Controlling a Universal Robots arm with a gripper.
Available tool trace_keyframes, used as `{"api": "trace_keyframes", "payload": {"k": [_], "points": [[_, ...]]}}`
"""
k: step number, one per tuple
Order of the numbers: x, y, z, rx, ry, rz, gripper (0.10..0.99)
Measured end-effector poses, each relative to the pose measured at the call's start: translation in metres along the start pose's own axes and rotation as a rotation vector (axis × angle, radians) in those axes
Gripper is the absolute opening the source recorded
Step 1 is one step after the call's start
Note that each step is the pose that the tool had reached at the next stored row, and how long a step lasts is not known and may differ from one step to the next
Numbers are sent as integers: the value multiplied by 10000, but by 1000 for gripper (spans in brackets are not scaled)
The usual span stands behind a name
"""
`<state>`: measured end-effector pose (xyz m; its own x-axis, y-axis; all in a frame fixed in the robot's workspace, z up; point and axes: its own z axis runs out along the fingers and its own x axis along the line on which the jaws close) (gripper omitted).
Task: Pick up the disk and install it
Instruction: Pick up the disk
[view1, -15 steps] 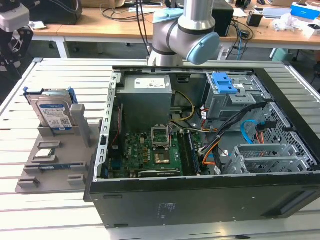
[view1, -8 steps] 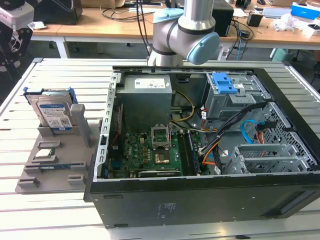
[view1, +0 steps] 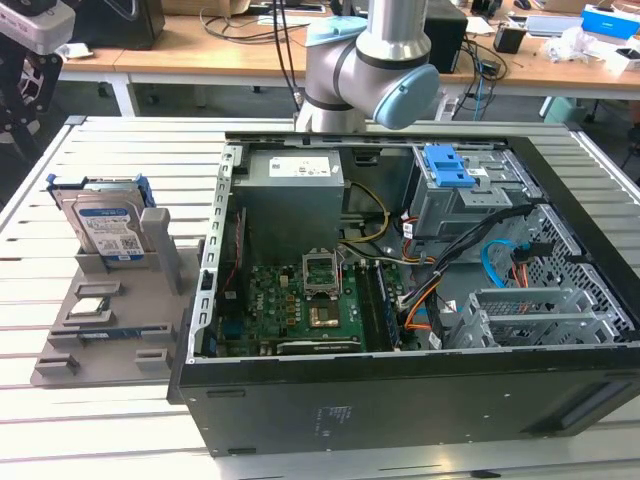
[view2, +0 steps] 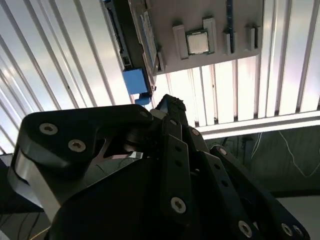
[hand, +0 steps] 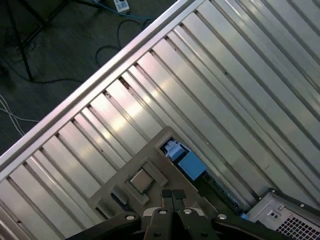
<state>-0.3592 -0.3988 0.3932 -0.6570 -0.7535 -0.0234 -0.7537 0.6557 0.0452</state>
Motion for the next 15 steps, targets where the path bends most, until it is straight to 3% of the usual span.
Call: {"api": "trace_keyframes", "payload": {"k": [4,15], "points": [[0,0,0,-24,46,-1022,106],[0,0,0,-60,118,-2587,106]]}}
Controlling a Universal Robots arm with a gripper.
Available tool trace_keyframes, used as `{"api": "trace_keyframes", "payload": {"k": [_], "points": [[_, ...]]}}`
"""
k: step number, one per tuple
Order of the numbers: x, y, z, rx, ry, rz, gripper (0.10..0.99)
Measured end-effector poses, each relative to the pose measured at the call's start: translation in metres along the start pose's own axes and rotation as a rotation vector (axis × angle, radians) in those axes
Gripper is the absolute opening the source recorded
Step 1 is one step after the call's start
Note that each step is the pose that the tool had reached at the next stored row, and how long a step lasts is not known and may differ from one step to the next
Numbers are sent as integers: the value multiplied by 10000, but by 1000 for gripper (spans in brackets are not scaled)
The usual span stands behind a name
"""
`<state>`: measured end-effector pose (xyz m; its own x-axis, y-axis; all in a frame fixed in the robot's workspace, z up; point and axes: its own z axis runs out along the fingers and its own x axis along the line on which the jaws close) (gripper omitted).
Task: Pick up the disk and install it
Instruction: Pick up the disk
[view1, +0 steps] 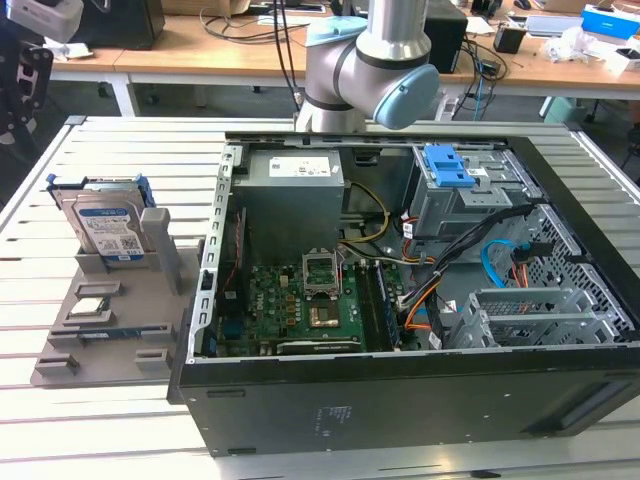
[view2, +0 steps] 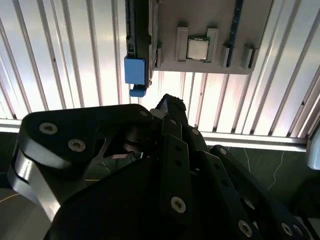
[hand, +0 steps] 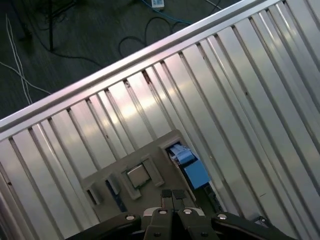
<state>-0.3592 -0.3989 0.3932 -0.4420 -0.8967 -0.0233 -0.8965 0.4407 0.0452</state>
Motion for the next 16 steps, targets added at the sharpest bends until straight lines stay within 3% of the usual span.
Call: {"api": "trace_keyframes", "payload": {"k": [10,16], "points": [[0,0,0,-27,54,-1188,106],[0,0,0,-53,102,-2257,106]]}}
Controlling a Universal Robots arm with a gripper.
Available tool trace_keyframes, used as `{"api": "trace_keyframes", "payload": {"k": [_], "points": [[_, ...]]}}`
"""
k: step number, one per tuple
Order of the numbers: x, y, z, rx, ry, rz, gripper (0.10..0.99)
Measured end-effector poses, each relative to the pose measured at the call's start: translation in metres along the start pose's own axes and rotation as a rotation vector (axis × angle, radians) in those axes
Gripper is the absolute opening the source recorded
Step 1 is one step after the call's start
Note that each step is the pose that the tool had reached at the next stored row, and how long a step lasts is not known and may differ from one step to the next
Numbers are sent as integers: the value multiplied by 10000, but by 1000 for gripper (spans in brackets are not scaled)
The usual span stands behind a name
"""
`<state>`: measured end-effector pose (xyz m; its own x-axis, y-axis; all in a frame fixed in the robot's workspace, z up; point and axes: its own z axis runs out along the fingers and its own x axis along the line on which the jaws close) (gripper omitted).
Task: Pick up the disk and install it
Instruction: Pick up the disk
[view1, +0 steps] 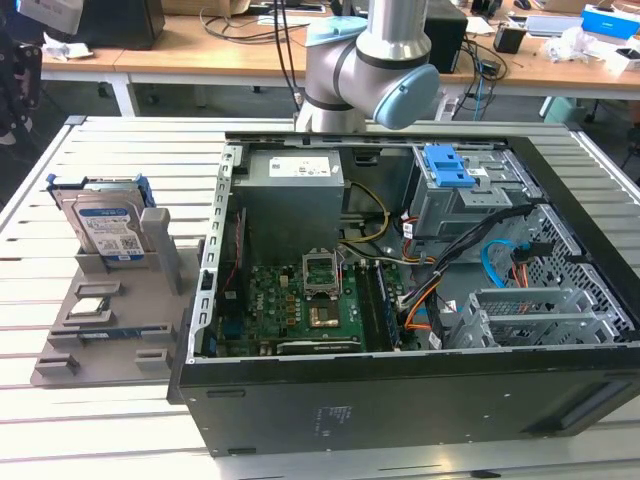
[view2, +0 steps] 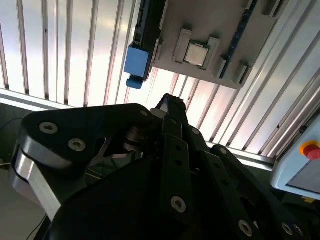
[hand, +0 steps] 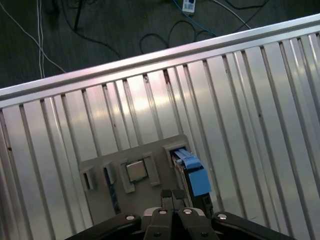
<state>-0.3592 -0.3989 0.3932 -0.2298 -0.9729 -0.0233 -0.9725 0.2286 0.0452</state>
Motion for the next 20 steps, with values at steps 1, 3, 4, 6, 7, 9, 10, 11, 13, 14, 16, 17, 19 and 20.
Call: {"api": "trace_keyframes", "payload": {"k": [1,3,4,6,7,9,10,11,13,14,16,17,19,20], "points": [[0,0,0,-2,4,-85,106],[0,0,0,-5,11,-250,106],[0,0,0,-8,16,-362,106],[0,0,0,-13,25,-566,106],[0,0,0,-15,30,-661,106],[0,0,0,-20,40,-881,106],[0,0,0,-23,45,-994,106],[0,0,0,-25,48,-1071,106],[0,0,0,-33,63,-1402,106],[0,0,0,-37,72,-1598,106],[0,0,0,-45,88,-1956,106],[0,0,0,-48,93,-2052,106],[0,0,0,-54,104,-2302,106],[0,0,0,-55,107,-2378,106]]}}
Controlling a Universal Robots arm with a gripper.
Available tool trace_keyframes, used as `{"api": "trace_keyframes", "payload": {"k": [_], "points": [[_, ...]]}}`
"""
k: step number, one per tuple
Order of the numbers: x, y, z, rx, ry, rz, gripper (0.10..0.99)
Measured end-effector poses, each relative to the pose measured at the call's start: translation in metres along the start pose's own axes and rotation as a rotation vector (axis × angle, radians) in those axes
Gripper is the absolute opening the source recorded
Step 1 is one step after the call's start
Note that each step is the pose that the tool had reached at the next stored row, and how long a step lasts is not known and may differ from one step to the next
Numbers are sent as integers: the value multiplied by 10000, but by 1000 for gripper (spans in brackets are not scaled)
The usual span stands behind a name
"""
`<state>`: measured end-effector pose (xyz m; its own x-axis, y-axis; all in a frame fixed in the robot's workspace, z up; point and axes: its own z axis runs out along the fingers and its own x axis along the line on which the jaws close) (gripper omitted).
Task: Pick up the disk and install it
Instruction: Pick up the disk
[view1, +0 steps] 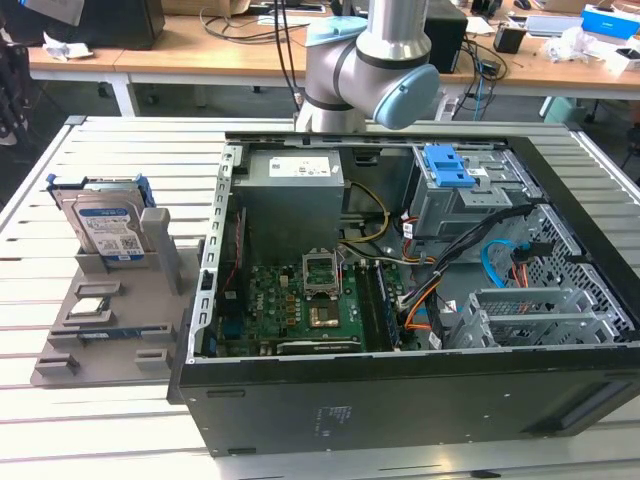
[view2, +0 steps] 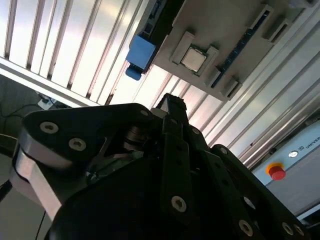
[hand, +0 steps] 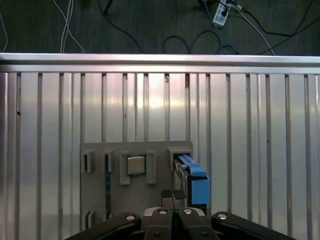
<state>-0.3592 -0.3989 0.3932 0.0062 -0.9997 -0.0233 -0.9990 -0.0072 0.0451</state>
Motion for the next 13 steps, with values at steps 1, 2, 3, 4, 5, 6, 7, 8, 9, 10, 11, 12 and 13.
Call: {"api": "trace_keyframes", "payload": {"k": [1,2,3,4,5,6,7,8,9,10,11,12,13], "points": [[0,0,0,-1,2,-55,106],[0,0,0,-4,8,-171,106],[0,0,0,-6,12,-257,106],[0,0,0,-11,22,-469,106],[0,0,0,-14,26,-574,106],[0,0,0,-16,30,-647,106],[0,0,0,-18,34,-758,106],[0,0,0,-20,38,-841,106],[0,0,0,-25,48,-1047,106],[0,0,0,-28,55,-1213,106],[0,0,0,-31,59,-1316,106],[0,0,0,-33,64,-1399,106],[0,0,0,-36,70,-1535,106]]}}
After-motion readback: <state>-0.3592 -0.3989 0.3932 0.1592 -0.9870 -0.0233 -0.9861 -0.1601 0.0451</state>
